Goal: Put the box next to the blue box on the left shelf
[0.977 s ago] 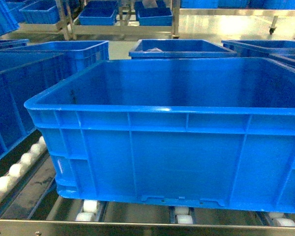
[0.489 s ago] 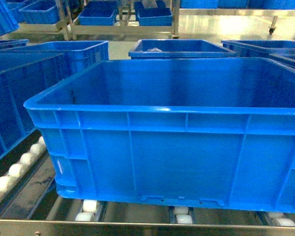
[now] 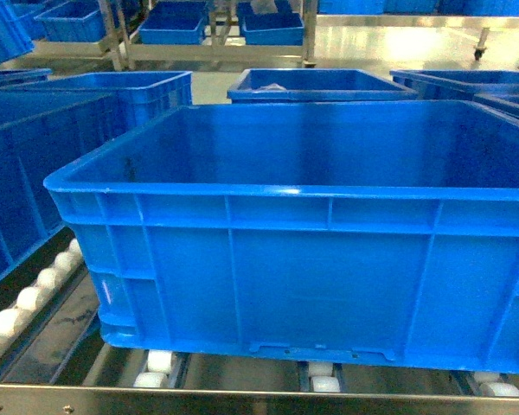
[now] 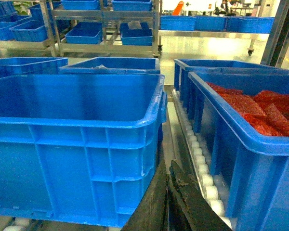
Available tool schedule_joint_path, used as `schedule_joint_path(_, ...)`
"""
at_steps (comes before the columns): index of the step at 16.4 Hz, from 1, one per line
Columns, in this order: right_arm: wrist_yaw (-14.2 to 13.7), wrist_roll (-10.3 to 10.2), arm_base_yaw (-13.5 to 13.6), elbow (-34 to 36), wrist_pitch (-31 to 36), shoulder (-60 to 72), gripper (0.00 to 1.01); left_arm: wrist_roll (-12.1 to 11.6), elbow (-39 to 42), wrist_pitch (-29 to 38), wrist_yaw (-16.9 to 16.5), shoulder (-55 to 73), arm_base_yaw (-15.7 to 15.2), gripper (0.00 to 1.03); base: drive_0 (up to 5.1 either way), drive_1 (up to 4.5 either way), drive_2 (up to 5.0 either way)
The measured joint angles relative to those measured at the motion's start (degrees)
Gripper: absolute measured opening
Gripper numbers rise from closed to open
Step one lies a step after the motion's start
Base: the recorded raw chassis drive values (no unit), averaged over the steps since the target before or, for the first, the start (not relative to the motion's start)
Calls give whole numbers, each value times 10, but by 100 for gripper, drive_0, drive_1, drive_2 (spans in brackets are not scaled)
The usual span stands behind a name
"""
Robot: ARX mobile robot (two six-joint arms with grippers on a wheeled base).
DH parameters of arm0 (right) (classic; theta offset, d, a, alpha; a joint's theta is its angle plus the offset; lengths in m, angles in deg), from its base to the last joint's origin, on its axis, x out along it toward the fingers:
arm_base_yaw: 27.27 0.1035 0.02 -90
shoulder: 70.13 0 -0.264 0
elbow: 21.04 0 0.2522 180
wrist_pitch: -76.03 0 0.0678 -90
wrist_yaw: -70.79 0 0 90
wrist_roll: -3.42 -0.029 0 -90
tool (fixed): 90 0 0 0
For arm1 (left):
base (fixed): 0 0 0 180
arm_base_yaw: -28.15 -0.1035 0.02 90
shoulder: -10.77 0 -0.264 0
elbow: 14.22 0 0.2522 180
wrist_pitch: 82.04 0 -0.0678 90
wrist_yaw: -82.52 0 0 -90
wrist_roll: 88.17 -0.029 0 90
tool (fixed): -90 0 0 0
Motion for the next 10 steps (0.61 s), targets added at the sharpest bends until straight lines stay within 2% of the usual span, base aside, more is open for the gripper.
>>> schedule_joint_path(3,0,1,0,0,0,0,2,0,0,0,0,0,0,2,0,0,0)
schedule_joint_path(10,0,1,0,0,0,0,90,0,0,0,0,0,0,91,0,0,0)
